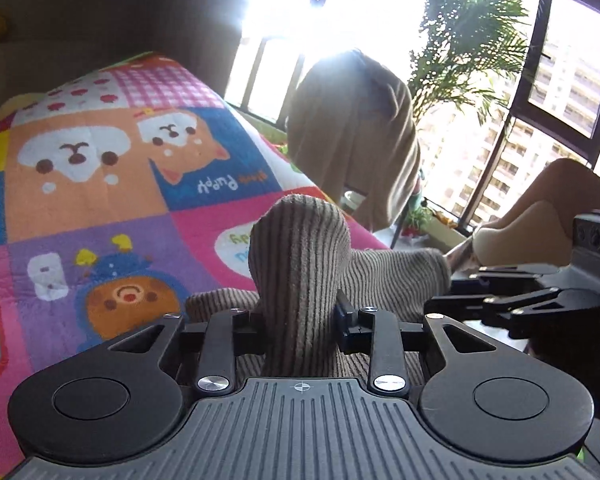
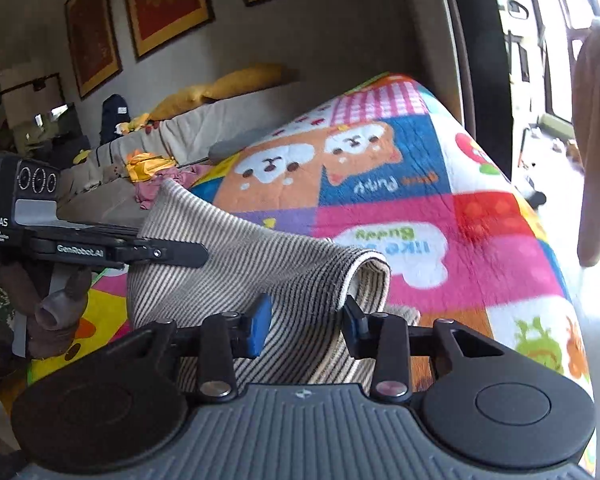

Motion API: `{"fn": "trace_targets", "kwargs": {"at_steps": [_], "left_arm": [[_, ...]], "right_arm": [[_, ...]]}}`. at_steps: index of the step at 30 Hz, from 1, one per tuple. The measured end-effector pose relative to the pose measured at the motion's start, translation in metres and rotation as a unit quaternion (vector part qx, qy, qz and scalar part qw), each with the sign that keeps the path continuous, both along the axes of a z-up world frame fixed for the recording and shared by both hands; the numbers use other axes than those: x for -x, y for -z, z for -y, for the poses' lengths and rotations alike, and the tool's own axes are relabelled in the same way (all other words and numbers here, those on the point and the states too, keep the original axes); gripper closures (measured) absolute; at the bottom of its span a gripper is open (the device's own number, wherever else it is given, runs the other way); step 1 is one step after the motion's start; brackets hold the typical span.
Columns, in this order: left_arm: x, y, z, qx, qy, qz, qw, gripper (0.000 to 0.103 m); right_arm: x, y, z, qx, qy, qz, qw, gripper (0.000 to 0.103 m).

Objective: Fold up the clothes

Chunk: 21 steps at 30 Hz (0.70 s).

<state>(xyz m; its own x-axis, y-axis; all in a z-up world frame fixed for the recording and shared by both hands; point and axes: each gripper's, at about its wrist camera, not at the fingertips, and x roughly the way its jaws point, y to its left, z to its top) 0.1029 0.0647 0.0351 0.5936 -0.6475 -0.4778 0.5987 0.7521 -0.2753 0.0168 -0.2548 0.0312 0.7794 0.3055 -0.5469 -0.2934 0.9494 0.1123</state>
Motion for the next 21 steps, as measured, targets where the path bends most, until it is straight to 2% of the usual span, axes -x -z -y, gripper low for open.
{"fn": "trace_targets", "kwargs": {"at_steps": [2, 4, 5, 7, 8, 10, 11, 12, 15, 17, 19, 21], "left_arm": [[-0.012, 0.008, 0.003, -0.010, -0.015, -0.006, 0.9998, 0.066], [-0.022, 0.017, 0.005, -0.006, -0.020, -0.019, 0.9996, 0.051], [-0.026, 0.019, 0.004, -0.002, -0.026, -0.027, 0.9993, 0.048], [-0.026, 0.017, -0.003, 0.013, -0.032, -0.042, 0.9985, 0.037], [-0.022, 0.014, -0.008, 0.022, -0.034, -0.044, 0.9982, 0.035], [-0.011, 0.005, -0.018, 0.025, -0.039, -0.030, 0.9985, 0.023], [-0.005, 0.001, -0.022, 0.025, -0.042, -0.021, 0.9986, 0.021], [-0.001, -0.002, -0.026, 0.024, -0.046, -0.013, 0.9986, 0.020], [0.003, -0.004, -0.036, 0.005, -0.079, 0.005, 0.9969, 0.020], [-0.004, -0.001, -0.041, 0.004, -0.098, -0.007, 0.9951, 0.020], [-0.013, 0.005, -0.042, 0.003, -0.102, -0.025, 0.9945, 0.027], [-0.020, 0.013, -0.034, -0.018, -0.096, -0.026, 0.9948, 0.032]], "right_arm": [[-0.008, -0.002, -0.009, 0.035, -0.001, 0.011, 0.999, 0.066], [-0.017, -0.003, -0.018, 0.071, -0.001, 0.022, 0.997, 0.066], [-0.021, -0.004, -0.023, 0.088, -0.002, 0.028, 0.996, 0.064], [-0.022, 0.008, -0.023, 0.107, 0.007, 0.029, 0.994, 0.051], [-0.019, 0.010, -0.021, 0.109, 0.013, 0.034, 0.993, 0.042], [-0.014, 0.012, -0.015, 0.108, 0.026, 0.039, 0.993, 0.032], [-0.013, 0.014, -0.011, 0.103, 0.031, 0.038, 0.993, 0.025], [-0.012, 0.015, -0.008, 0.099, 0.036, 0.036, 0.994, 0.021], [-0.011, 0.016, -0.002, 0.084, 0.043, 0.031, 0.995, 0.018], [-0.010, 0.011, -0.003, 0.087, 0.045, 0.036, 0.994, 0.014], [-0.007, 0.001, -0.004, 0.087, 0.046, 0.049, 0.994, 0.003], [0.000, -0.014, -0.003, 0.065, 0.038, 0.071, 0.995, 0.000]]}}
